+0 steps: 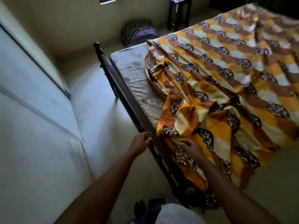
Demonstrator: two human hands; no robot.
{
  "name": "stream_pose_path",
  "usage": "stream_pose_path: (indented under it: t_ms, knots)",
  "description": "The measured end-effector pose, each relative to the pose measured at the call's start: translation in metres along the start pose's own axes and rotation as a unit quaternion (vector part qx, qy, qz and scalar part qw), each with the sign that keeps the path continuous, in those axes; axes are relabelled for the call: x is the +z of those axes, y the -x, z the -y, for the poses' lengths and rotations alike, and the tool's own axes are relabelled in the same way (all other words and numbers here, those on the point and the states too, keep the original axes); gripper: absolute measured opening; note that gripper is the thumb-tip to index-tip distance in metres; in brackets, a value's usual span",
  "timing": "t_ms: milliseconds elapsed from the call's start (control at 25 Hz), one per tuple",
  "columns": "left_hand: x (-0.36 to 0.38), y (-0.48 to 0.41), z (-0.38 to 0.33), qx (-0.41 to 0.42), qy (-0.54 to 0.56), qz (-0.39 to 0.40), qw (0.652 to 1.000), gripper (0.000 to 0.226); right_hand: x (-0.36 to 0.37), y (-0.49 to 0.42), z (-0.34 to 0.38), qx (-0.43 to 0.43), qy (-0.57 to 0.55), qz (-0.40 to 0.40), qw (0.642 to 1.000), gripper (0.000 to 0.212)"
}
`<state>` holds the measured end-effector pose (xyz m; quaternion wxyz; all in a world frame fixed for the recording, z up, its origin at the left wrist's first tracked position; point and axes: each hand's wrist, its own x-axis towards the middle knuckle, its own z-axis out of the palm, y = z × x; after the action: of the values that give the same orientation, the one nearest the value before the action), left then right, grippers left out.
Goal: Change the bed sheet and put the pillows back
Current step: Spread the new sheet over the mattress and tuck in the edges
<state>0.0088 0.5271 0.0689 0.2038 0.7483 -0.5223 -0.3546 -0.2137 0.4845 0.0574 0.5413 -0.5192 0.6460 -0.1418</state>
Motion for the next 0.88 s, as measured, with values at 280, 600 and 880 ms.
stream_pose_path:
  t_ms: [280,600,880]
  knots:
    - [-0.043,-0.118,0.002,0.122,-0.122,0.105,0.979,0.032,0.076,-0.091,0.051,0.023,0.016,-0.113,0.993,0.032]
    - [-0.055,-0.245,0.001,0.188,-0.243,0.219,0.926,0.039,0.116,-0.18,0.047,0.144,0.157,-0.125,0.969,0.045]
    - [-0.037,-0.287,-0.04,0.487,-0.316,0.24,0.778,0.078,0.086,-0.141,0.119,0.116,-0.17,-0.274,0.939,0.035]
